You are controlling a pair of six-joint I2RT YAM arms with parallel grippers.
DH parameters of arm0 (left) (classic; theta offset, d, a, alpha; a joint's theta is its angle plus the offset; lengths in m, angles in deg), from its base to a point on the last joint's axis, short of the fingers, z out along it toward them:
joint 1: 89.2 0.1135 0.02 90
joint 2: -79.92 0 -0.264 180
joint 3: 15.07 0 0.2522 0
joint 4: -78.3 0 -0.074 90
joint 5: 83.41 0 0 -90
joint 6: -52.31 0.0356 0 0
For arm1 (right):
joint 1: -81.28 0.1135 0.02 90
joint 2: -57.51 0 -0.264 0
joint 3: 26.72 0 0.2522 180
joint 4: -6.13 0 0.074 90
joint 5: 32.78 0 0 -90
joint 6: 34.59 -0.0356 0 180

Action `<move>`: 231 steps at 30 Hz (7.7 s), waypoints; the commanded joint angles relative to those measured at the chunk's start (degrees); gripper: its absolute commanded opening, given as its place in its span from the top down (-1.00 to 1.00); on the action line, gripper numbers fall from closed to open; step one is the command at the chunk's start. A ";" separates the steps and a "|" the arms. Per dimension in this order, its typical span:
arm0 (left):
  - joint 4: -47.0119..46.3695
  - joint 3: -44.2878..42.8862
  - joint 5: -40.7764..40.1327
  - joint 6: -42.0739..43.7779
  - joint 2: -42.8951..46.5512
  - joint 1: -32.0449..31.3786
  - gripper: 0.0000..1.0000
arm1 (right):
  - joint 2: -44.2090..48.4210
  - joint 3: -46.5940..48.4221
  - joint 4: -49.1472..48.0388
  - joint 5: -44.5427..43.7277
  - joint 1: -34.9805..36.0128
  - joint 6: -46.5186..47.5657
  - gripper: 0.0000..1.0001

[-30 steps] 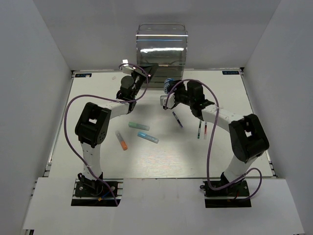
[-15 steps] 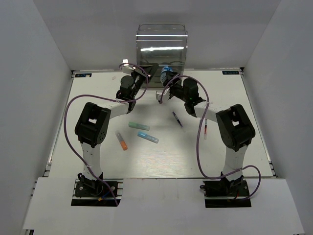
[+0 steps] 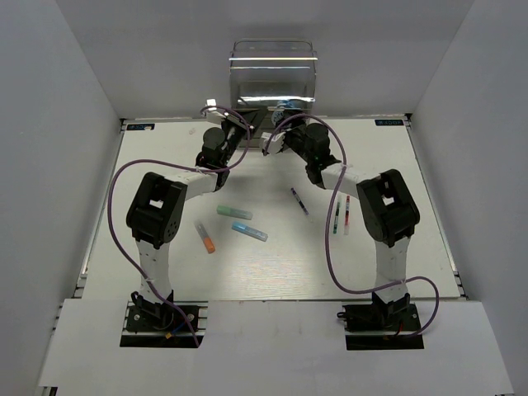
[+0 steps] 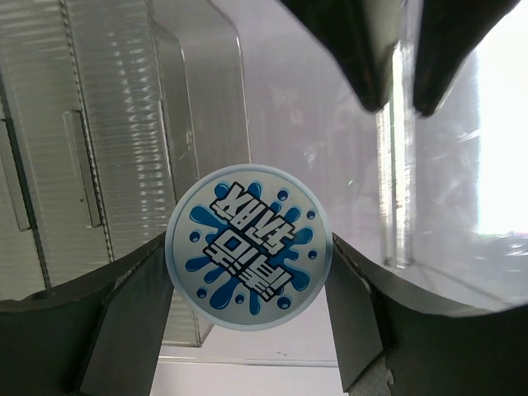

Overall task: Sort the stationery into containers
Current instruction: Place the stationery in the storage box, then close the storage box at the center of the board, then open the drawer in the storage box, then pick up the pen from the center of the board.

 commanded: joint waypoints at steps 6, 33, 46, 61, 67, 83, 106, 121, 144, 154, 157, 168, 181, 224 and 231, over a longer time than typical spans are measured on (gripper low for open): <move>-3.47 -1.48 0.61 0.37 2.85 0.35 0.53 | -1.08 8.76 -2.77 -5.10 -0.59 -9.11 1.00; -3.47 -1.48 1.14 0.37 3.90 -0.18 0.37 | -4.16 25.20 23.24 -9.24 -2.35 -36.45 1.00; -1.80 -2.00 0.61 0.37 3.90 -0.18 0.05 | -4.51 25.55 24.30 -9.24 -2.52 -38.29 1.00; -1.27 -4.90 0.61 0.37 3.90 0.35 0.05 | -6.10 24.23 16.84 -12.58 -2.52 -34.87 1.00; -1.27 -4.90 0.61 0.37 4.42 0.35 0.05 | -7.41 24.05 14.02 -13.63 -2.52 -33.81 1.00; -0.75 -5.43 0.61 0.90 4.43 0.35 0.05 | -3.64 20.80 18.94 -7.15 -2.52 -36.54 -0.46; 0.31 -3.85 0.61 1.42 4.96 0.35 0.05 | 12.70 7.89 39.73 18.94 -2.70 -36.74 -0.69; -1.36 7.57 0.61 1.95 6.62 -0.18 0.08 | 30.44 -14.96 51.99 20.39 -5.16 -40.73 -0.52; 3.74 -1.55 -0.53 2.48 -9.62 -0.71 0.18 | 40.40 -34.12 33.37 21.52 -18.16 -81.18 0.81; 7.43 -9.47 -2.91 3.01 -16.22 -0.71 -0.09 | 41.63 -35.80 31.86 24.25 -22.30 -80.92 0.57; 7.96 -11.05 -4.05 3.53 -17.36 -0.71 -0.09 | 41.98 -35.89 31.68 25.39 -23.35 -80.66 0.57; 8.04 -13.60 -7.73 4.06 -19.83 -0.71 -0.04 | 43.39 -37.64 29.57 29.08 -24.41 -81.10 0.54; 10.42 -16.59 -9.93 4.06 -21.41 -0.71 0.03 | 44.44 -38.35 28.61 29.96 -24.85 -82.77 0.54; -10.68 9.16 -7.74 1.07 -12.36 -2.91 0.38 | 45.32 -40.20 30.01 35.23 -25.11 -77.85 -0.15; -9.01 11.97 -6.60 1.07 -7.18 -2.91 -0.49 | 43.39 -37.21 35.46 36.65 -23.10 -74.25 -0.44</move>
